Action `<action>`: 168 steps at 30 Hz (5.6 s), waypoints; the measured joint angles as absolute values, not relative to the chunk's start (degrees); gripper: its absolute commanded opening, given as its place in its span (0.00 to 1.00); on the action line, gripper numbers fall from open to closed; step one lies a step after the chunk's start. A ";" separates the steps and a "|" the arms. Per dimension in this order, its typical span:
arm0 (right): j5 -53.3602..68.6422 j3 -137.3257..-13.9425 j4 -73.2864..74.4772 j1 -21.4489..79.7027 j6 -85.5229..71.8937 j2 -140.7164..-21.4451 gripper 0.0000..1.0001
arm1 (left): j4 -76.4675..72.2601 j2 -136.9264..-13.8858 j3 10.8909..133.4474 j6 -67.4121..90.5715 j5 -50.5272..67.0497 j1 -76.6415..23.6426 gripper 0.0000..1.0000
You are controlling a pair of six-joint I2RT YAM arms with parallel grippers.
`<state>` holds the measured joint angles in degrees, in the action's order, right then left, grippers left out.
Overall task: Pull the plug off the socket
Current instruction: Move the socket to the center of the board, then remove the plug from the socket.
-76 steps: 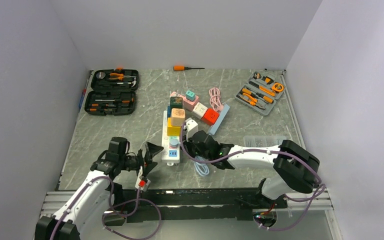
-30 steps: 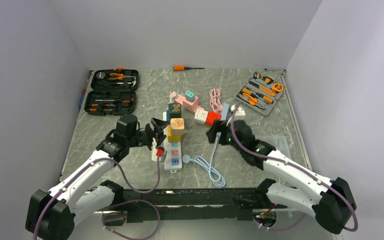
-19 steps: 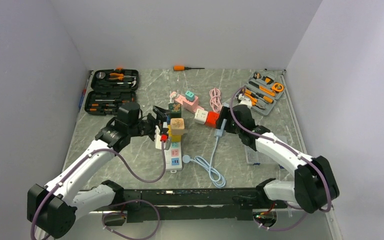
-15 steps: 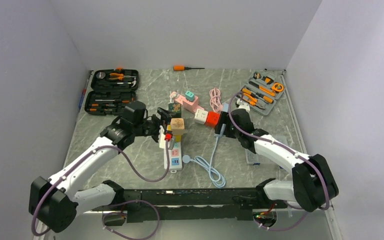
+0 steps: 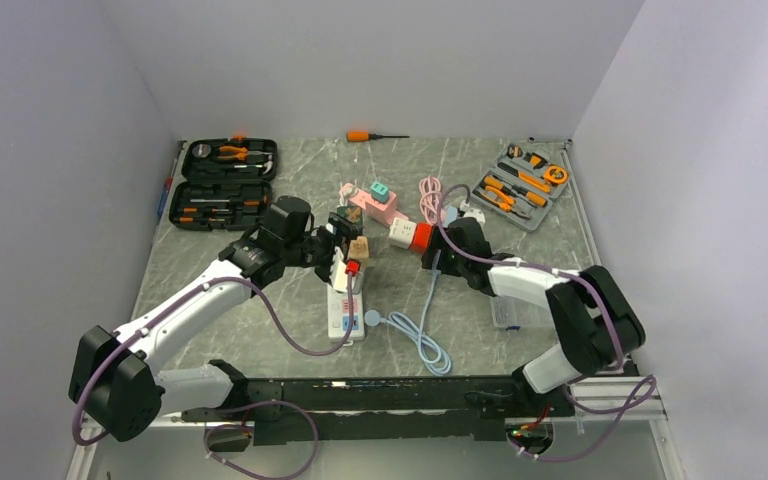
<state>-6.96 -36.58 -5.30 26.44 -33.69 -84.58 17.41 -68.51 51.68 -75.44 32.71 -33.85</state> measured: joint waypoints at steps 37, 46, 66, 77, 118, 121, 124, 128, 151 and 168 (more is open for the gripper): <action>-10.87 -28.16 -5.98 28.67 -34.48 -74.81 0.10 | 30.39 -98.32 74.35 -78.04 25.10 -43.38 0.80; -10.83 -27.99 -5.96 28.67 -34.50 -74.63 0.09 | 36.38 -97.91 73.60 -79.85 18.74 -42.94 0.81; -10.00 -26.55 -3.44 30.17 -34.06 -69.38 0.08 | 32.23 -98.06 68.20 -82.11 5.23 -37.56 0.77; -9.93 -26.55 -2.55 30.22 -32.71 -68.14 0.08 | 36.60 -93.03 60.40 -81.12 2.09 -33.65 0.83; -17.47 -23.27 -10.09 44.10 -28.75 -66.28 0.00 | 17.52 -98.54 73.17 -34.87 23.42 -47.72 0.99; -18.02 -23.27 -10.72 44.53 -28.93 -67.02 0.00 | 16.75 -100.16 73.17 -33.91 23.18 -47.97 0.99; -18.68 -23.20 -10.83 44.97 -28.95 -67.13 0.00 | 16.53 -101.56 73.17 -32.86 22.57 -47.79 0.94; -19.00 -22.48 -11.53 45.21 -28.97 -67.02 0.00 | 16.49 -102.52 73.17 -31.24 21.69 -47.70 0.92; -18.09 -21.78 -14.59 46.15 -32.27 -68.82 0.00 | 14.46 -101.84 69.89 -30.44 22.22 -46.59 0.09; -19.79 -26.85 -13.41 48.86 -37.95 -74.91 0.00 | 17.28 -98.28 66.87 -36.47 24.82 -42.57 0.03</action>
